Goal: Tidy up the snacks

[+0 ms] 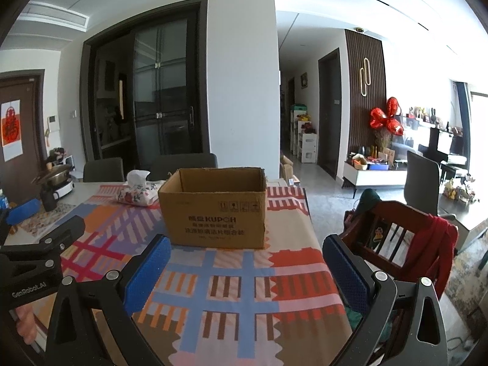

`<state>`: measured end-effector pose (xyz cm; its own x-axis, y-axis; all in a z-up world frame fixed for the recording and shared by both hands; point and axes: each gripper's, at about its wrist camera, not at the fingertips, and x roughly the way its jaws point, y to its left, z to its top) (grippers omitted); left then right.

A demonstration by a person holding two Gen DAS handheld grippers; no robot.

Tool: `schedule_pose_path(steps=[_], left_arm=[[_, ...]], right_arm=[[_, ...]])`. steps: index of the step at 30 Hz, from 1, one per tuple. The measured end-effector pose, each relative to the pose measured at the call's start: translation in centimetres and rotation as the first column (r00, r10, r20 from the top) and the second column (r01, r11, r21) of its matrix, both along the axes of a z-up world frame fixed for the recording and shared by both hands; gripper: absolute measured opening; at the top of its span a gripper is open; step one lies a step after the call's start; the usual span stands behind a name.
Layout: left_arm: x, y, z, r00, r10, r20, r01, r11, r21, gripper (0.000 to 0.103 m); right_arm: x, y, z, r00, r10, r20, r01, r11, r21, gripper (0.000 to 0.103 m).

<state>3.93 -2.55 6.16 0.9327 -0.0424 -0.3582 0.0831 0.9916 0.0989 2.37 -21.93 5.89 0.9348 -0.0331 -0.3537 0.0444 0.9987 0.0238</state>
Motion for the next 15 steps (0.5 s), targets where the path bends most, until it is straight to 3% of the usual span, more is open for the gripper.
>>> schedule_pose_path(steps=[15], left_arm=[[0.11,-0.08,-0.34,1.0,-0.007,-0.014,0.007,1.0,-0.003,0.103]], right_arm=[[-0.04,0.02,-0.37,1.0,0.002,-0.009,-0.002,1.0,0.002,0.101]])
